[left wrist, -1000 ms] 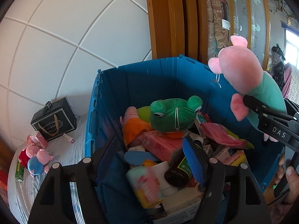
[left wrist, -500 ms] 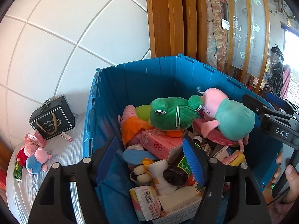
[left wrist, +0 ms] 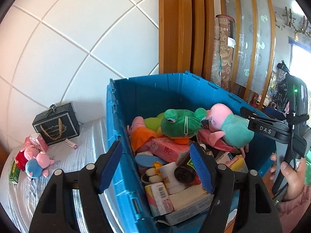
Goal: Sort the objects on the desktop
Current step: 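Move both tools back from the crate to the bed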
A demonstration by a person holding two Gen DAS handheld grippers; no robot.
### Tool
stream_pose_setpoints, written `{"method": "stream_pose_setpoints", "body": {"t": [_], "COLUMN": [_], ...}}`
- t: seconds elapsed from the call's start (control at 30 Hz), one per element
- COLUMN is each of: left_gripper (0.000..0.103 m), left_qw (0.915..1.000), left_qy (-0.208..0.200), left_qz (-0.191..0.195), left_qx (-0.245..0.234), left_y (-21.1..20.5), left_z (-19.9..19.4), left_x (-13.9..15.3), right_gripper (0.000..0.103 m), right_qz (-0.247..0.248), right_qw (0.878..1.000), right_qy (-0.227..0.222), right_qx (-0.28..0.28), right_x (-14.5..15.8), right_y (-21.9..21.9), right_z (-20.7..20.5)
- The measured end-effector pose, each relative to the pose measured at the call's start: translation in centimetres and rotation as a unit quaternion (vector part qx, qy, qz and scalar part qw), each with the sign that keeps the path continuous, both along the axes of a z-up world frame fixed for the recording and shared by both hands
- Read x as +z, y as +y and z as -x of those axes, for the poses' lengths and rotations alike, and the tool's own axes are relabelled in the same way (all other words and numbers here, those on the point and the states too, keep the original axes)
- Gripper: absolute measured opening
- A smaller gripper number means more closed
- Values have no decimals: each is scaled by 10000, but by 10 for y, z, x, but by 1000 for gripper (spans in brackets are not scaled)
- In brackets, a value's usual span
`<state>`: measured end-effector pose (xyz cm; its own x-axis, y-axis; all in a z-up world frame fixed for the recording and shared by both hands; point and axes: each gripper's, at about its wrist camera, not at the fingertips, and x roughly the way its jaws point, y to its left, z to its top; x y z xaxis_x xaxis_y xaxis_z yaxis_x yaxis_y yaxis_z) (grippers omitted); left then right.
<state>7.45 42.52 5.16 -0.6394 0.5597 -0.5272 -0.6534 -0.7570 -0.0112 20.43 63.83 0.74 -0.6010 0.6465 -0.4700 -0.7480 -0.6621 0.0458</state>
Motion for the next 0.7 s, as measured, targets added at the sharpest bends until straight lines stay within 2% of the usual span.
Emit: {"method": "stream_pose_setpoints", "body": {"t": [0.17,0.47,0.57,0.7], "left_gripper": [71,71,71,71], "left_qw": [9982,9921,9898,9845], "left_qy": [-29,-350,-380,-608], "left_qz": [-323,-293,-253,-274], "left_qx": [513,1164,1347,1622], "left_y": [-56,-165,-207,-271], "left_z": [11,53,69,95], "left_x": [3,-13,-20,-35], "right_gripper": [103,103,103,103], "right_qz": [-131,-819,-757,-425], "right_qw": [9995,9938,9905,9853], "right_qy": [272,313,426,515], "right_qx": [57,680,1066,1571], "right_x": [16,57,72,86], "right_y": [-29,-132,-169,-216], "right_z": [-1,44,64,100]}}
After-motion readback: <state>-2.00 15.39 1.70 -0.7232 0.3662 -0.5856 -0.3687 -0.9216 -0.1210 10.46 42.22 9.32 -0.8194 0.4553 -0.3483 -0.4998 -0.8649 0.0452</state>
